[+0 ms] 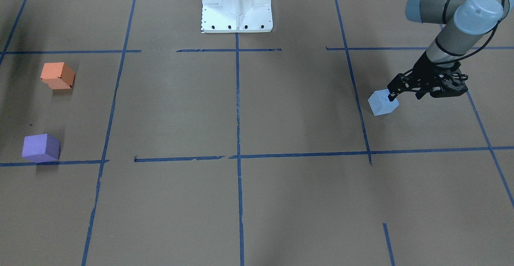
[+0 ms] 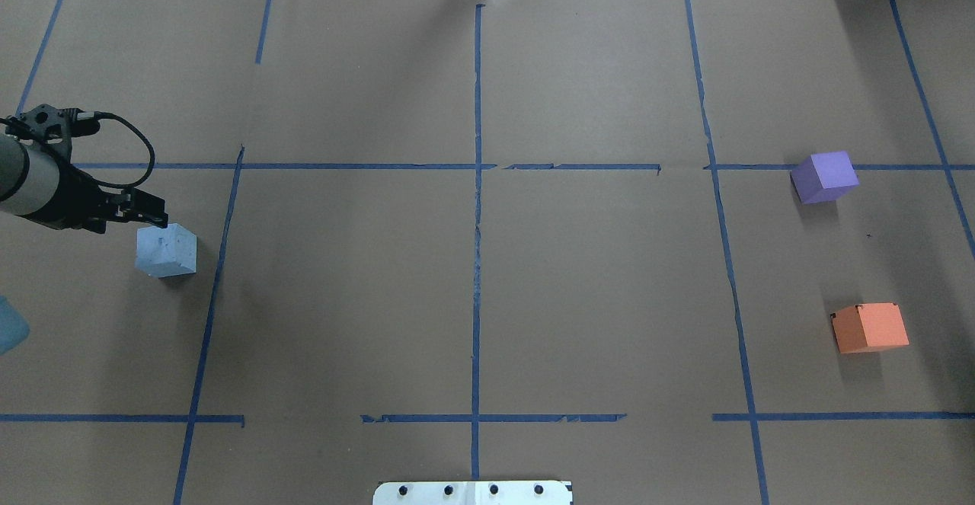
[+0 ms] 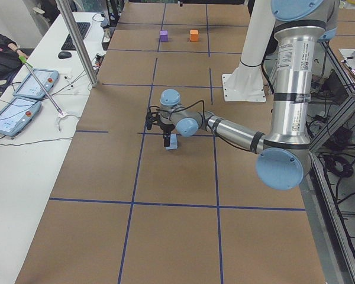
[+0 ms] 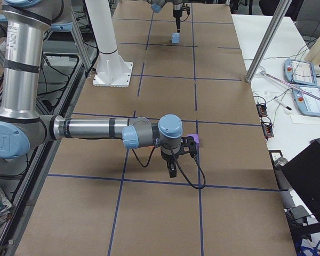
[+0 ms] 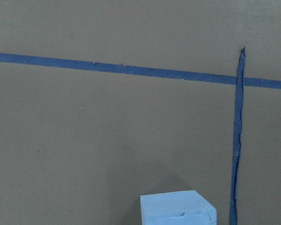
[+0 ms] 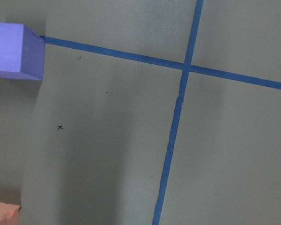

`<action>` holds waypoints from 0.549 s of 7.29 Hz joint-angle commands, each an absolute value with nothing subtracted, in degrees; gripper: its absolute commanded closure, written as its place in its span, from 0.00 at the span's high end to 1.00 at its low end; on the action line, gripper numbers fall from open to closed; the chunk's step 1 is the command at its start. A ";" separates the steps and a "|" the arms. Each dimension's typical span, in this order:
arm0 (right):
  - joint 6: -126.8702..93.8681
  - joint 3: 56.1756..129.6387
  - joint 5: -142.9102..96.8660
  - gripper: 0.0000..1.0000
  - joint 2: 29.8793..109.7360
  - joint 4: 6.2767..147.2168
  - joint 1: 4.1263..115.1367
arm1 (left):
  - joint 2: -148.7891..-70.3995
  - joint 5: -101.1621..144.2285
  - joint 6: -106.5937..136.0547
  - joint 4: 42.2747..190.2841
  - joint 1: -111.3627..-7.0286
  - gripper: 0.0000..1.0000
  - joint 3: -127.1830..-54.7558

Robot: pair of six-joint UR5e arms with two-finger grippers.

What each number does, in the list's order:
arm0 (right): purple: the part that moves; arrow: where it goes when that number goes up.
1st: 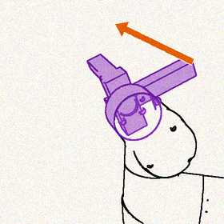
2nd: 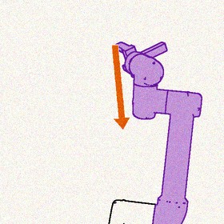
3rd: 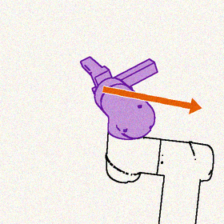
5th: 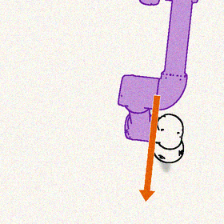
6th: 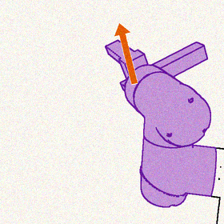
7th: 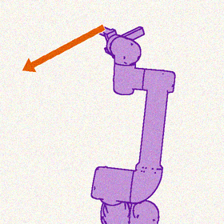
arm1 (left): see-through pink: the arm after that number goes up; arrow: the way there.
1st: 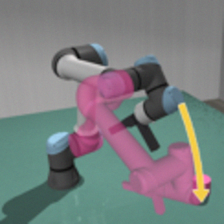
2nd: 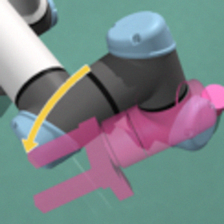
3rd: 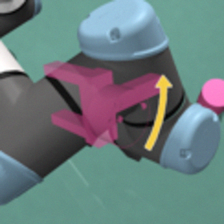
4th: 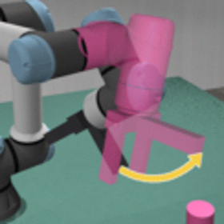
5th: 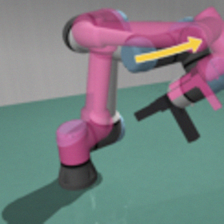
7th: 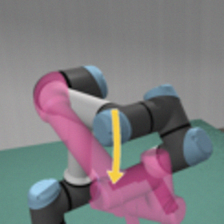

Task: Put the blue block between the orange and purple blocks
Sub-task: 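Lower the left gripper onto the light blue cube and grasp it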

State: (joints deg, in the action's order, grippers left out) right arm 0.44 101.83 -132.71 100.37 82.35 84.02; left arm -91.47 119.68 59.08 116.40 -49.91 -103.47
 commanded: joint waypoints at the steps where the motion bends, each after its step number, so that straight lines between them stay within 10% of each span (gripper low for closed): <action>1: 0.44 101.87 -132.71 1.00 100.46 82.35 84.11 | -92.98 116.92 61.17 116.28 -45.73 1.00 -101.27; 4: 0.44 101.87 -132.71 1.00 100.46 82.35 84.02 | -95.10 114.43 61.08 116.72 -43.95 0.87 -96.33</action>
State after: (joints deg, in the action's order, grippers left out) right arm 0.44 101.84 -132.72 100.45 82.35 84.07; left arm -94.58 114.89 61.07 116.70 -44.30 -97.26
